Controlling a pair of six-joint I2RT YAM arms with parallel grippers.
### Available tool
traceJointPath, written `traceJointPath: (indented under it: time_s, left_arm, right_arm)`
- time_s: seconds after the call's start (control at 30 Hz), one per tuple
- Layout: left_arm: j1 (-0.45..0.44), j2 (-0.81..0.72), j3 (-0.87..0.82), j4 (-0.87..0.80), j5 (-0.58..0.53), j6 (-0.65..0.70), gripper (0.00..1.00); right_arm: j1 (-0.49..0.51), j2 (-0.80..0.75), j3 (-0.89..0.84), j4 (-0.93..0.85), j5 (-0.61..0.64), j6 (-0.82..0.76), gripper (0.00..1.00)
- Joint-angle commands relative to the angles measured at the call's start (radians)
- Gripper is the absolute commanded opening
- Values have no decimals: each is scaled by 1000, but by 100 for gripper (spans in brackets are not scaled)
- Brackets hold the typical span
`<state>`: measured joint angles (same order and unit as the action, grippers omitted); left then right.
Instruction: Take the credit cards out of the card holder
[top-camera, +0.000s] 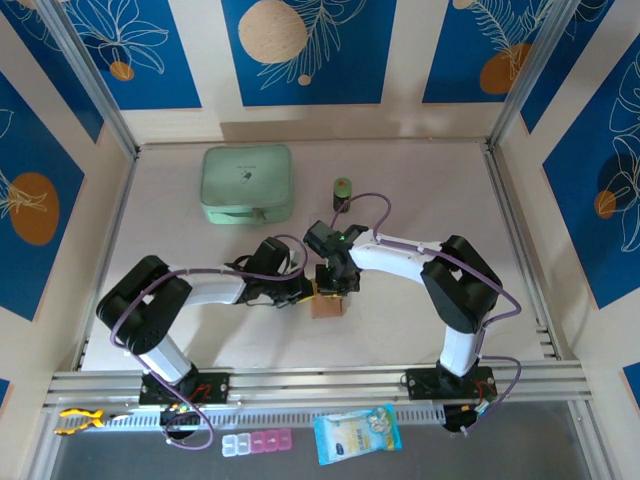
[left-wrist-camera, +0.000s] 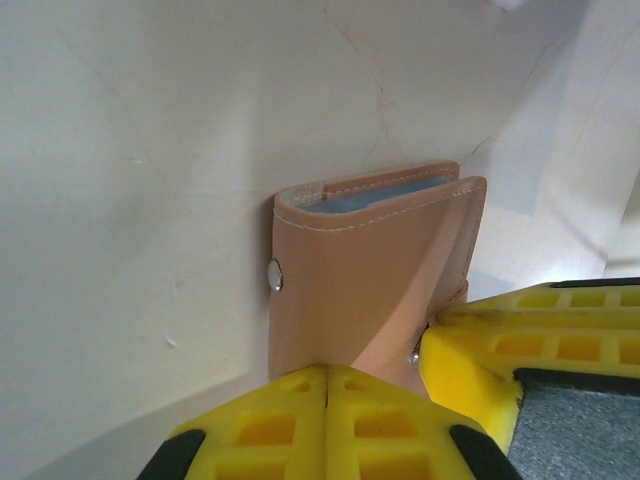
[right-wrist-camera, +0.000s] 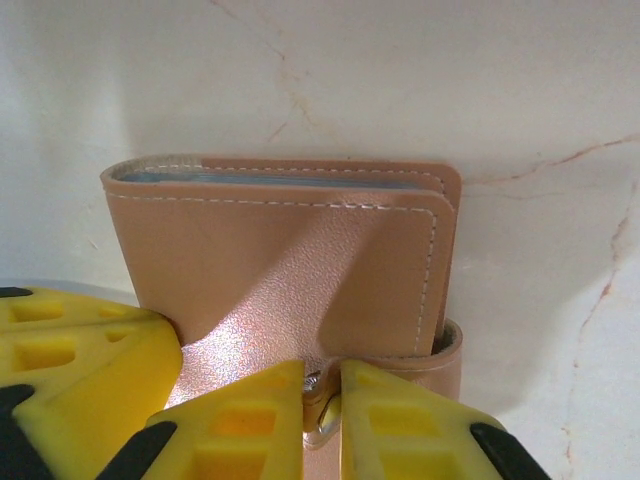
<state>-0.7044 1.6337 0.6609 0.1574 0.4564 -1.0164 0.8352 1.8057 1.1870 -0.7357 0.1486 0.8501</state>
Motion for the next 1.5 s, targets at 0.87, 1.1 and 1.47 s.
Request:
traceJointPath:
  time_s: [0.87,1.1,1.47]
  left_arm:
    - [8,-2,-6,-105,-11,1,0]
    - [9,-12,4,-127,-19,5,0]
    - [7,-18,19,-137,-21,1,0]
  right_arm:
    - [-45,-76,-89,-52,77,-21,26]
    - [-67,-58,-120,16,56,-50,25]
    - [-93,-68,-167,91,-5,-65,19]
